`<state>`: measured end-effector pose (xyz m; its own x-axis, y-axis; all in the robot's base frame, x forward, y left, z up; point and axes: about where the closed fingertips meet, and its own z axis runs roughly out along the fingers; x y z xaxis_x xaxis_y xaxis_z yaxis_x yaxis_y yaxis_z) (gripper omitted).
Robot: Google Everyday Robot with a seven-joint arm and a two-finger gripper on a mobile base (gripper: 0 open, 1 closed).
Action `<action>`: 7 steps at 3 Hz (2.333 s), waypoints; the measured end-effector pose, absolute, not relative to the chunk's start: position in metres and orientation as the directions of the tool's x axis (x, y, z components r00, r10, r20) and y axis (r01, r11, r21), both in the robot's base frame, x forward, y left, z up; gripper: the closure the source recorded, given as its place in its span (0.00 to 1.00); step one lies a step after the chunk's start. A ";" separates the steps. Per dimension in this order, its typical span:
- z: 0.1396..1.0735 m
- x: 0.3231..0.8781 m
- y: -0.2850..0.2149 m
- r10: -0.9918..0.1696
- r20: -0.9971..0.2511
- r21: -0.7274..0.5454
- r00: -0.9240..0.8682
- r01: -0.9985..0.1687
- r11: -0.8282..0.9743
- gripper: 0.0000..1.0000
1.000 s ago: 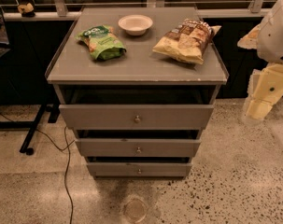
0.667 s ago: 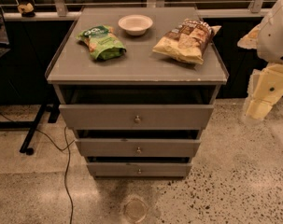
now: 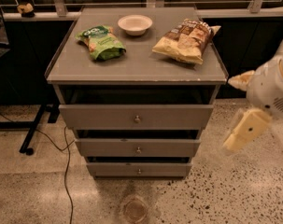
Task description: Open top drawer
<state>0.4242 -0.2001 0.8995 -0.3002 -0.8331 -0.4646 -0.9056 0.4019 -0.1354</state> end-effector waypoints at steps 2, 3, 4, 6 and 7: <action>0.859 0.441 -0.161 -0.611 -0.709 -0.017 -0.353 -0.857 0.515 0.00; 0.850 0.456 -0.153 -0.564 -0.718 0.033 -0.408 -0.829 0.559 0.00; 0.850 0.456 -0.151 -0.557 -0.718 0.041 -0.418 -0.824 0.565 0.00; 0.850 0.456 -0.151 -0.557 -0.718 0.041 -0.418 -0.824 0.565 0.42; 0.850 0.456 -0.151 -0.557 -0.718 0.041 -0.418 -0.824 0.565 0.66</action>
Offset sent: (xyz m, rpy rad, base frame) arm 0.0317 0.0544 -0.0576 0.4661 -0.0357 -0.2047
